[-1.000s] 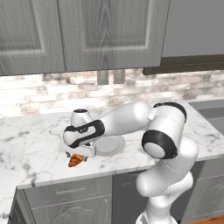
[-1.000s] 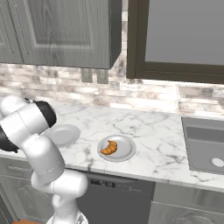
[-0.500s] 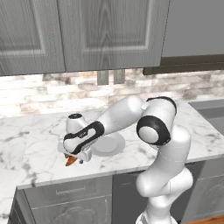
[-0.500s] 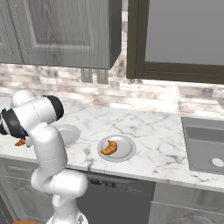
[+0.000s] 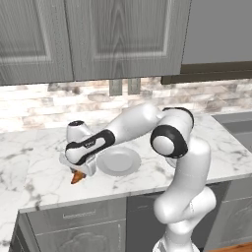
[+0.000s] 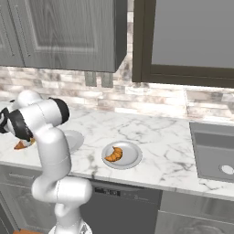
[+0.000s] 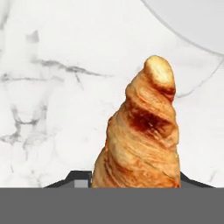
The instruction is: Place the pastries on the plates.
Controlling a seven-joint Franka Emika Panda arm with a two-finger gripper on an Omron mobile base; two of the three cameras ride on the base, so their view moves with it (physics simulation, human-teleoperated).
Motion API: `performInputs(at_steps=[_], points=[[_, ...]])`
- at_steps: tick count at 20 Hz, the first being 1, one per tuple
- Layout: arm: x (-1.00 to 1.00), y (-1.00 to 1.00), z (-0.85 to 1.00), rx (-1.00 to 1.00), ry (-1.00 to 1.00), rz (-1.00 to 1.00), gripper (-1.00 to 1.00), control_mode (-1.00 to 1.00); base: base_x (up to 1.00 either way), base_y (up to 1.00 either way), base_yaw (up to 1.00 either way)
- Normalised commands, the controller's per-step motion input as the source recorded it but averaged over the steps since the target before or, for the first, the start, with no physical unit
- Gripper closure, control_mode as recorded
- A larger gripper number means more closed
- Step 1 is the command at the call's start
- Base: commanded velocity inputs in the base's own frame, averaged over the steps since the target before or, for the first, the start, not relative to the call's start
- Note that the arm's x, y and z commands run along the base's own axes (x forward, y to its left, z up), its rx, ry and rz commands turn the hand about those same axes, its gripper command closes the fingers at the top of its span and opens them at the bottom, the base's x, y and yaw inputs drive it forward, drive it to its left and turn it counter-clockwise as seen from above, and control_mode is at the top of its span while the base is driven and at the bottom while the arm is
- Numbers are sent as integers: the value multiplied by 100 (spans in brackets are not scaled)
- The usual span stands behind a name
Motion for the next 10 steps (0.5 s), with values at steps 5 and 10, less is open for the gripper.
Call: performInputs(at_steps=[5, 10], points=[[0, -48, 46, 0, 6, -3, 100, -100, 0, 0, 0], [0, -91, 39, 0, 8, -5, 100, -100, 0, 0, 0]])
